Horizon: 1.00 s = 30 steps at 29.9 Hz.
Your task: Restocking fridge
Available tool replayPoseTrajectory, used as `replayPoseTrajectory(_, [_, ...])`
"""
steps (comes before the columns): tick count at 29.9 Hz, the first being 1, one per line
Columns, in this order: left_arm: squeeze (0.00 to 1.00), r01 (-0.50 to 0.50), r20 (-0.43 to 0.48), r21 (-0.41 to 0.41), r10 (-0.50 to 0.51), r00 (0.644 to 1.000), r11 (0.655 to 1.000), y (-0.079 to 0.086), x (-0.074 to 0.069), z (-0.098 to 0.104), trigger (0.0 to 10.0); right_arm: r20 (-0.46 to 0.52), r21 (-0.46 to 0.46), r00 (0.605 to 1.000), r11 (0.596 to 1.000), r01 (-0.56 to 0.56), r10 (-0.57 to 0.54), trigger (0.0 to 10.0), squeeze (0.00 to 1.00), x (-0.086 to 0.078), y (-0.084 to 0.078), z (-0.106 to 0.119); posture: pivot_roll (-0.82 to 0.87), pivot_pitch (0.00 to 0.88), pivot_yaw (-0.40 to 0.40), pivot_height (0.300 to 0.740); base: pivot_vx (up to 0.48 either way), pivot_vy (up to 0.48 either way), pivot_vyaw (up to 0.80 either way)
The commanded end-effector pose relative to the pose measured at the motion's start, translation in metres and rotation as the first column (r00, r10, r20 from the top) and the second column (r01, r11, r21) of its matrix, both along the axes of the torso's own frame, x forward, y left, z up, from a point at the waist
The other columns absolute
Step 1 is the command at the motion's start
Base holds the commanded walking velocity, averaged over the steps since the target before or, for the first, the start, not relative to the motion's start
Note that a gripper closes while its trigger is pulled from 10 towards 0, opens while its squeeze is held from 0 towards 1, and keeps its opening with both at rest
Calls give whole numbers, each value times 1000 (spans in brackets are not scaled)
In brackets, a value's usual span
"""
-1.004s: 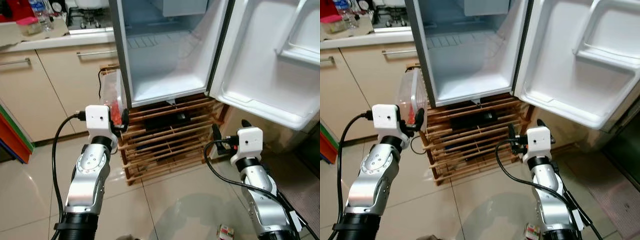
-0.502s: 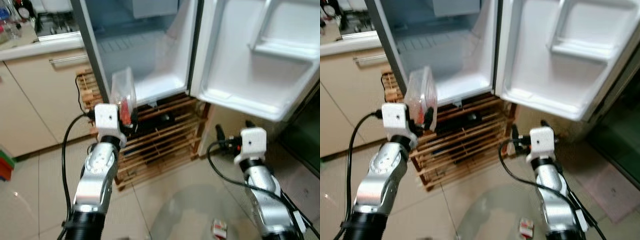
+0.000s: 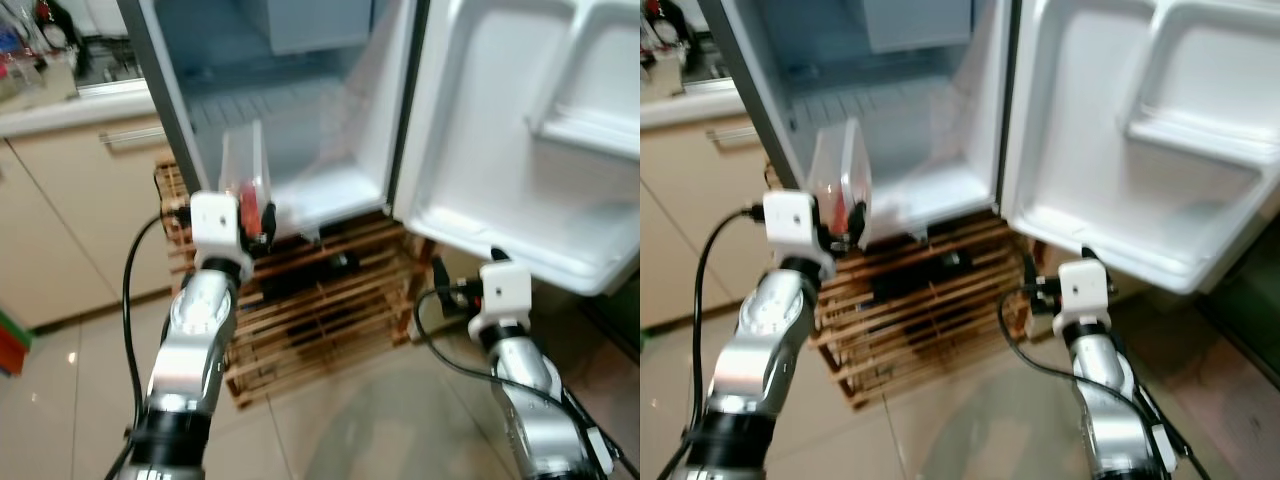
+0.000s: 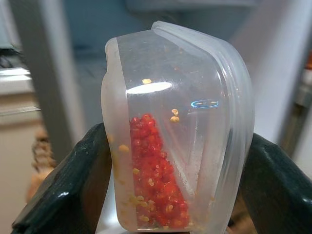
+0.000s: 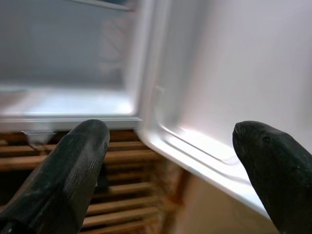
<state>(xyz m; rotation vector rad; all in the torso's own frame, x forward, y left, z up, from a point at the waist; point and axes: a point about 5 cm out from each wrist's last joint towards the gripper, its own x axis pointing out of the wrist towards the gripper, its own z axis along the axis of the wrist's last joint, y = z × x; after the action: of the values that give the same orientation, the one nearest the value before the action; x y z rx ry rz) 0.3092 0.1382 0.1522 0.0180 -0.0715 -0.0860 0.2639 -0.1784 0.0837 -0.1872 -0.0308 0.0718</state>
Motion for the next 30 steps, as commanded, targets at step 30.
replayPoseTrajectory(30, [0,61,-41,-42,-63,997,997,-22,44,4,10000,-9,12,999,999,-43,43,10000,0,-10,15,2,-109,16,22,740,31,0,0])
